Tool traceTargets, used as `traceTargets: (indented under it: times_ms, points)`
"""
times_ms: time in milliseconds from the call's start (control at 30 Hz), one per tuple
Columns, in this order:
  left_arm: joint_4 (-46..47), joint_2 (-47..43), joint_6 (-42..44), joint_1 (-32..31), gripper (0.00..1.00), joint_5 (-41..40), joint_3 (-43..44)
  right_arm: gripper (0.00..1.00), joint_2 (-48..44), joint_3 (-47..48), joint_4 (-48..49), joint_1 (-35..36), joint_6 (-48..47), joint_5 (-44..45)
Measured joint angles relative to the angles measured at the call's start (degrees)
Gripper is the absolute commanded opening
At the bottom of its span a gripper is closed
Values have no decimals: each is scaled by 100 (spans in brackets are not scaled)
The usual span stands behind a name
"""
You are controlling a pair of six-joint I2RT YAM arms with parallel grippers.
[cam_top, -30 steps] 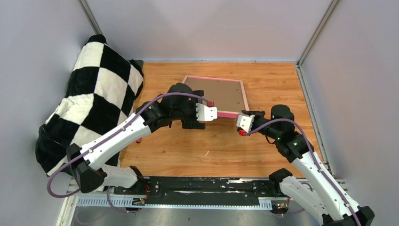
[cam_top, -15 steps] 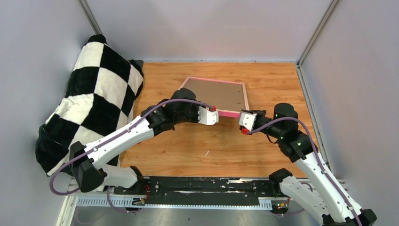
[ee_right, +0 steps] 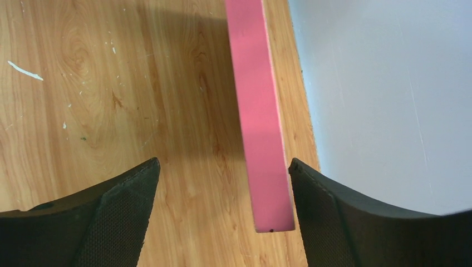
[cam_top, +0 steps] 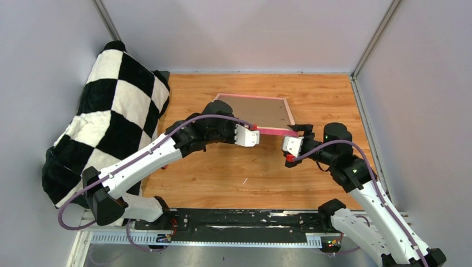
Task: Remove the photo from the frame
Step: Turn over the photo frame at the center of the board.
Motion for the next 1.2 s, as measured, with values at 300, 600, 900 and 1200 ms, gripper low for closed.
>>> traceTargets:
  times_ms: [300,600,900,1200]
  points:
    - [-356,-116,-57,118,0,413,234,94,90,-17,-59,-299,-350,-457]
    - [-601,-450,-76,146,0,822,334,95,848,-188,474,-1858,-533,-2094]
    - [-756,-450,-151,162,0,1014,455,94,1757,-951,2608,-2100,-76,-3071]
    - [-780,-433,-219,186,0,1091,520,92,2347,-1084,4531,-2100,841,-3383]
